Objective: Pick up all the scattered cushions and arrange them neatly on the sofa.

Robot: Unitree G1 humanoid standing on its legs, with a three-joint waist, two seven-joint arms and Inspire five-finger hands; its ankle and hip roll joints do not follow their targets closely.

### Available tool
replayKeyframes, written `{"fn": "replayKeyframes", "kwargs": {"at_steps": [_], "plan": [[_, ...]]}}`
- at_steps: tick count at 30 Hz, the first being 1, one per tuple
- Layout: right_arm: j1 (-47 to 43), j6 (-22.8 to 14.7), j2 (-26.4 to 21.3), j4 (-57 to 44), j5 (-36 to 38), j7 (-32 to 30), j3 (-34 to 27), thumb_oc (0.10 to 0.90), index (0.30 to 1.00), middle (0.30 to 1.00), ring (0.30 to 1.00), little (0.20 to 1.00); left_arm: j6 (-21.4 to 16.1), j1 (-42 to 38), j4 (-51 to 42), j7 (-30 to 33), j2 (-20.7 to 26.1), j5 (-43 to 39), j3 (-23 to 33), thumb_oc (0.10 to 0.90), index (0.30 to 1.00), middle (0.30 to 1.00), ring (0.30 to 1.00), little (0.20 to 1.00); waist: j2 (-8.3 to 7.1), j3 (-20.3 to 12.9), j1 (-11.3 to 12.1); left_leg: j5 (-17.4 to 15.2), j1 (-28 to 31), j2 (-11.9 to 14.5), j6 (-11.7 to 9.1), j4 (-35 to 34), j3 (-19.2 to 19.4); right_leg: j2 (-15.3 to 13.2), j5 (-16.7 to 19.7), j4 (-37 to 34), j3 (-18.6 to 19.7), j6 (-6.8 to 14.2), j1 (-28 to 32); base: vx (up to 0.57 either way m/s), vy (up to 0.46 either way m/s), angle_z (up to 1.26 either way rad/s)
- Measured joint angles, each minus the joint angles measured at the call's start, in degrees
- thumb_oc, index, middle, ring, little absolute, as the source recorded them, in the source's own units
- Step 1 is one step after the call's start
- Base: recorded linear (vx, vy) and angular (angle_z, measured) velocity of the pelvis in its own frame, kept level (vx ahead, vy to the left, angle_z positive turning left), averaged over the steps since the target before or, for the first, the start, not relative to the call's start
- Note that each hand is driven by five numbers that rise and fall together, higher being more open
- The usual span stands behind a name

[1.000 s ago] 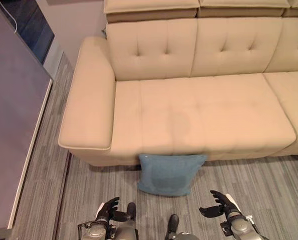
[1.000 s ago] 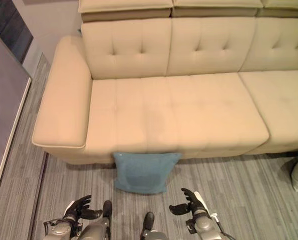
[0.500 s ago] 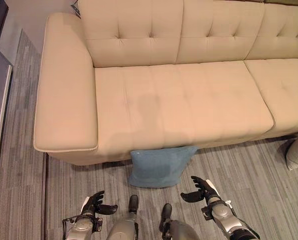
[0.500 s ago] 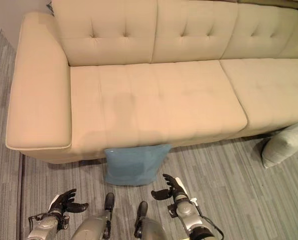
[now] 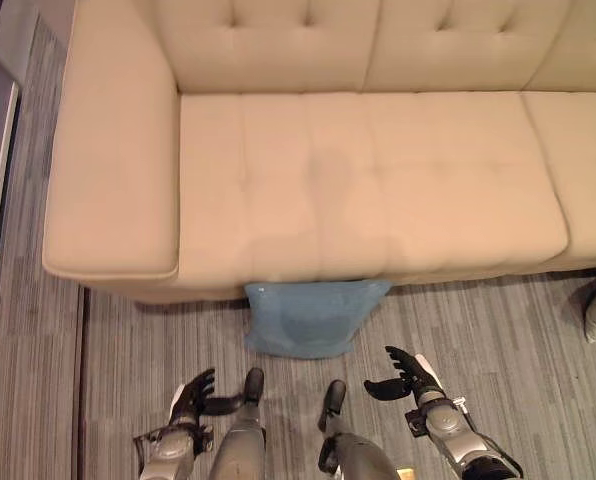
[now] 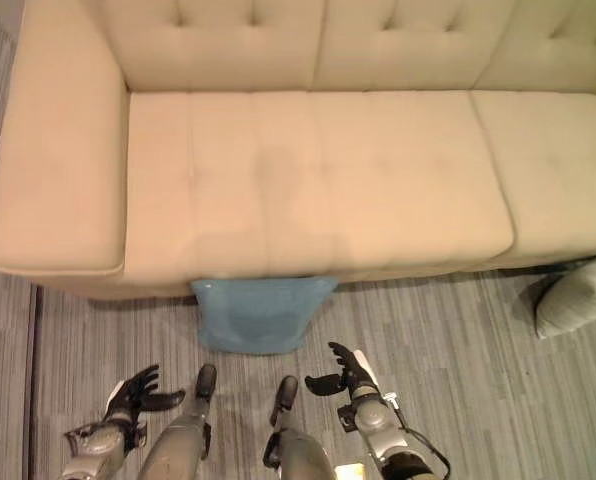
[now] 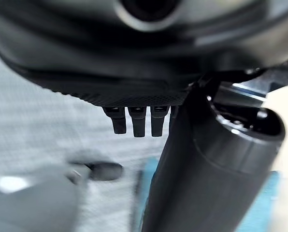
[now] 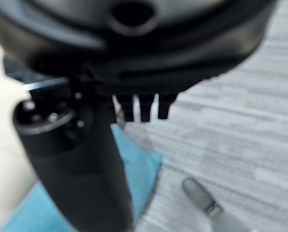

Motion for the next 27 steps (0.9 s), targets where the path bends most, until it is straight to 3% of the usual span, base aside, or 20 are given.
{"fn": "replayKeyframes", "kwargs": {"at_steps": [3, 7, 10, 14, 20, 27], "plan": [[-7.2, -0.8, -0.8, -0.1, 3.4, -3.1, -2.9, 0.8, 0.9, 0.9, 0.9, 0.9, -2.4, -7.2, -1.1, 2.4, 0.2, -3.1, -1.4, 0.8, 0.9, 0.9, 0.9, 0.9, 2.02, 4.5, 0.3, 1.5, -6.2, 1.0, -1.5, 0.7, -1.0, 0.5, -0.1, 3.9, -0.6, -1.5, -7.5, -0.14, -0.009, 0.05], [-15.4, -1.9, -1.4, -0.7, 5.7, -6.3, -3.3, 0.8, 0.9, 0.9, 0.9, 0.9, -2.8, -13.8, -1.2, 4.5, 0.9, -4.3, -2.0, 0.8, 0.9, 0.9, 0.9, 0.9, 3.73, 6.9, -1.3, 2.3, -14.0, 1.2, -1.4, 2.5, -1.0, -0.8, -2.6, 12.0, 0.1, -1.9, -18.2, -0.06, -0.001, -0.04], [-20.8, -2.5, -2.3, -4.1, 6.0, -11.0, -4.1, 0.8, 0.9, 0.9, 0.9, 0.9, -4.4, -20.1, -2.2, 9.6, 1.4, -4.3, -2.6, 0.8, 0.9, 0.9, 0.9, 0.9, 3.96, 7.6, -2.0, 3.1, -23.8, -0.1, -1.0, 5.2, -1.0, -3.4, -4.9, 21.4, 0.6, -3.0, -31.0, -0.09, 0.072, 0.09], [-29.7, -3.7, -2.8, -4.4, 6.6, -16.6, -5.8, 0.8, 0.9, 0.9, 0.9, 0.9, -6.6, -27.1, -2.3, 13.0, 1.9, -5.2, -3.1, 0.8, 0.9, 0.9, 0.9, 0.9, 3.91, 8.9, -3.2, 2.5, -32.8, -1.7, -0.1, 9.5, 0.0, -5.5, -6.0, 27.3, 2.6, -3.5, -41.3, -0.04, 0.078, 0.03], [-34.2, -4.3, -3.5, -6.9, 6.2, -22.7, -6.1, 0.8, 0.9, 0.9, 0.9, 0.9, -7.7, -31.0, -5.0, 16.7, 1.9, -6.7, -3.3, 0.8, 0.9, 0.9, 0.9, 0.9, 3.74, 8.8, -4.0, 1.4, -39.1, -2.6, 0.8, 12.4, 1.8, -6.5, -6.1, 29.8, 5.0, -3.4, -48.4, -0.01, 0.02, -0.06], [-33.8, -4.3, -3.8, -7.0, 6.1, -25.3, -6.1, 0.8, 0.9, 0.9, 0.9, 0.9, -7.7, -32.6, -6.1, 18.7, 2.4, -6.8, -3.5, 0.8, 0.9, 0.9, 0.9, 0.9, 3.64, 8.8, -6.0, 1.3, -40.0, -2.5, 0.9, 11.8, 2.0, -6.3, -6.1, 29.4, 5.3, -3.3, -49.5, 0.0, -0.004, -0.01]]}}
